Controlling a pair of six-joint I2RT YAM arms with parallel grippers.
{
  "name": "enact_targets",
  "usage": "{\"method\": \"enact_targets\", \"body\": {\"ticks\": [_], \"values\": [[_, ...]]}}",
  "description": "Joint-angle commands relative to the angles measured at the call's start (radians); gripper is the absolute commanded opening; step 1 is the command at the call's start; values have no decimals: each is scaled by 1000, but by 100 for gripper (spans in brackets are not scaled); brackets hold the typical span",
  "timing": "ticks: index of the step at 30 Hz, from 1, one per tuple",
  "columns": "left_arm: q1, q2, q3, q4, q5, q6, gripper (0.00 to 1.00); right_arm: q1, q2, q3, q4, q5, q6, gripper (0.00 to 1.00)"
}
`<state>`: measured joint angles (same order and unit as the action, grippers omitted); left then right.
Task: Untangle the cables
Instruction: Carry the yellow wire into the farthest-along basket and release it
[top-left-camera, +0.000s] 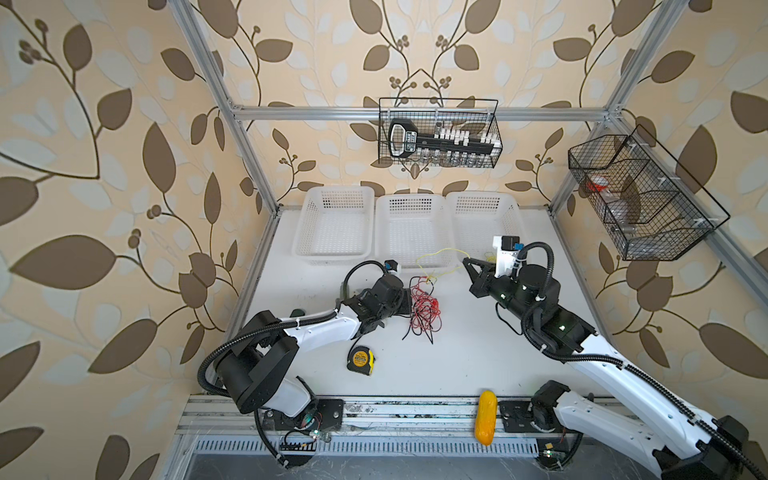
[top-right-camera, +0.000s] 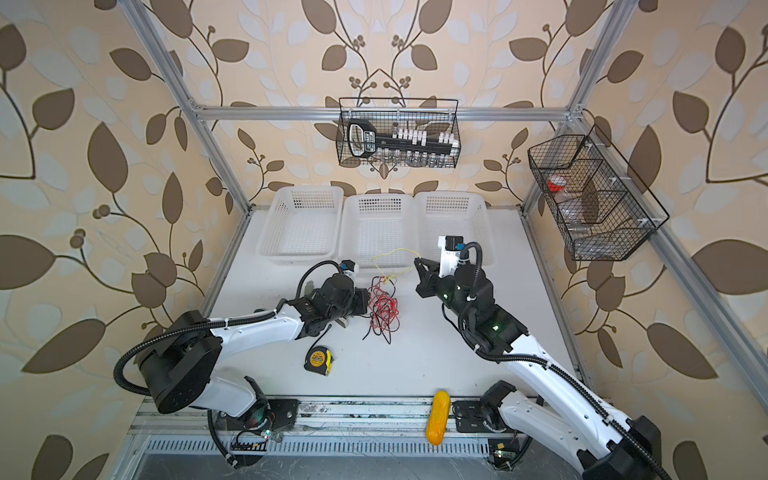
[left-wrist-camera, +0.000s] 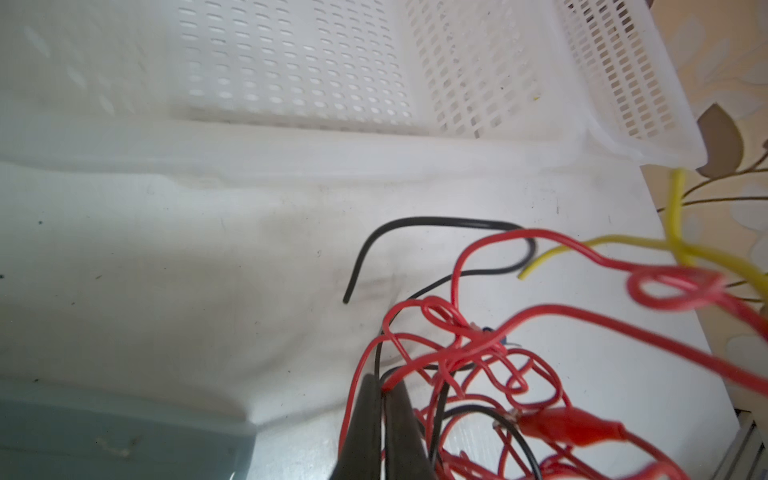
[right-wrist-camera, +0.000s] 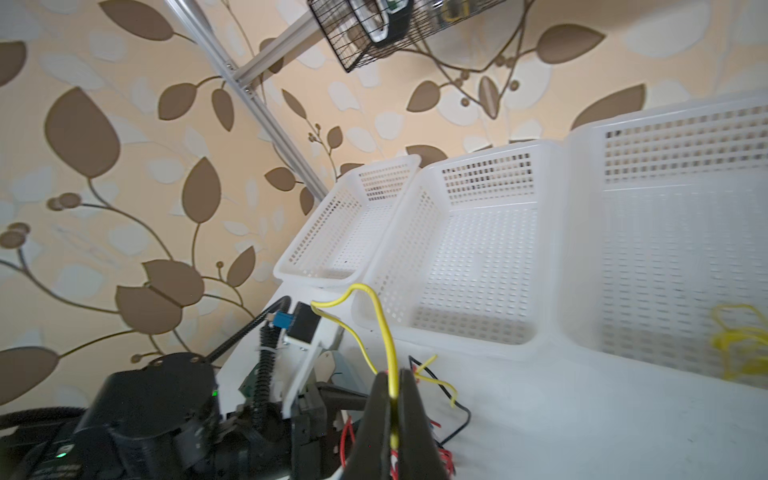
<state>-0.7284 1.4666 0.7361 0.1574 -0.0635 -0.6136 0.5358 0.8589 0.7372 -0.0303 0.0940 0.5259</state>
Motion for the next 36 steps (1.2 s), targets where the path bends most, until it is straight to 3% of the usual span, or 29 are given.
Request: {"method": "enact_targets", "body": {"ticks": [1,8,14,18,22,31,36], "values": [[10,-9,-1,-132,-112,-44,0,-91,-86,-24,-16,117,47,0],[10,-12,8,-189,-162,-43,0,-245,-154,-36,-85,38,30,0],[10,-6,16,-157,-124,-28,0,-223,-61,-38,55,-317,-7,0],[10,3,29,-165,-119,-31,0,-148,-26,-30,67,-269,-39,0],[10,-7,24,-176,-133,-25,0,-154,-37,-14,62,-224,-37,0],[16,-9,-2,-192,-166,-35,0,-330,-99,107,-44,-249,-31,0],[20,-7,-7,-184,-148,-36,0,-348,-97,134,-86,-210,-40,0]]}}
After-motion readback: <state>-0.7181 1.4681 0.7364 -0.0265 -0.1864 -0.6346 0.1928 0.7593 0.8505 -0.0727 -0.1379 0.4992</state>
